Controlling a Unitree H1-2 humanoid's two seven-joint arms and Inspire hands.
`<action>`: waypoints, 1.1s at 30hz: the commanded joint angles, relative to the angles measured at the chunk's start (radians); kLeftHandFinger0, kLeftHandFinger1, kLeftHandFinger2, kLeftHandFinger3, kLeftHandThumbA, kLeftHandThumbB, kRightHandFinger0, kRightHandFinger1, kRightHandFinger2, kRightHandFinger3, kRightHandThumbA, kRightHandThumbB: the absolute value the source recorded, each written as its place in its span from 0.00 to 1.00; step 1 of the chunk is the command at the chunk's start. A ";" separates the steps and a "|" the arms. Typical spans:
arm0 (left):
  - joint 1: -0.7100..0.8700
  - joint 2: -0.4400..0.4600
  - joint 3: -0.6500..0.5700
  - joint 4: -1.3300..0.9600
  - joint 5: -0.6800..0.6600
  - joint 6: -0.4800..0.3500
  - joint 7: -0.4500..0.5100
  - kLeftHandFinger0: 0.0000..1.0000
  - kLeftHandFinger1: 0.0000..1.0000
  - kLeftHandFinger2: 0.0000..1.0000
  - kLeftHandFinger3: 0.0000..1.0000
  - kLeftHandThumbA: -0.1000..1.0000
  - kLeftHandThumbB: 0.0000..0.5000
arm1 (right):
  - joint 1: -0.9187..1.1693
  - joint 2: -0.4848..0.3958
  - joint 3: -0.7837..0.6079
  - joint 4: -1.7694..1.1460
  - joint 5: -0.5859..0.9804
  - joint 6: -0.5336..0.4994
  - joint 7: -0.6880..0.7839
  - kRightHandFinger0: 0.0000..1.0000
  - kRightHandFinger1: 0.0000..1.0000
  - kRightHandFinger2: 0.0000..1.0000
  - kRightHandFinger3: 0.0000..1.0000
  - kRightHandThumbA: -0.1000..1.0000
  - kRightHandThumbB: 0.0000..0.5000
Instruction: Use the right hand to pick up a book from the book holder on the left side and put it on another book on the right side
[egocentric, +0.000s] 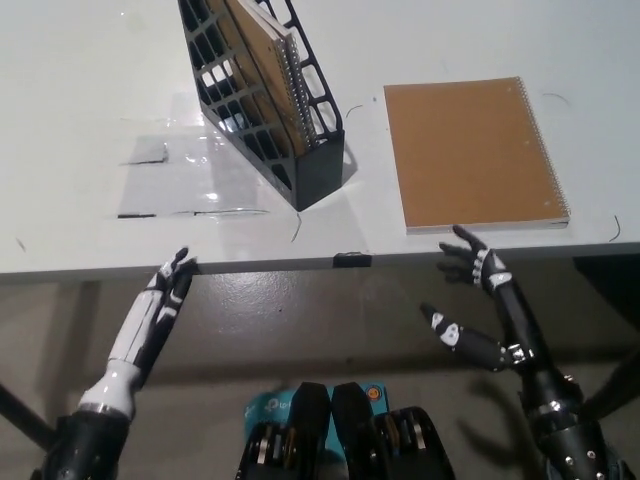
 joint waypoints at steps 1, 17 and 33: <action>0.006 -0.002 -0.020 -0.057 0.013 -0.054 -0.021 0.98 1.00 1.00 1.00 1.00 0.29 | 0.043 0.034 -0.009 -0.165 0.003 -0.099 -0.048 0.62 0.71 0.86 0.91 0.78 0.26; 0.111 -0.041 -0.054 -0.097 0.019 -0.100 -0.027 1.00 1.00 1.00 1.00 1.00 0.28 | -0.284 0.071 0.015 -0.309 -0.019 0.241 0.072 0.99 1.00 1.00 1.00 0.75 0.41; 0.136 -0.039 -0.049 -0.041 0.023 -0.134 -0.022 1.00 1.00 1.00 1.00 1.00 0.24 | -0.810 0.106 0.018 0.387 0.004 0.260 0.078 1.00 1.00 1.00 1.00 0.82 0.55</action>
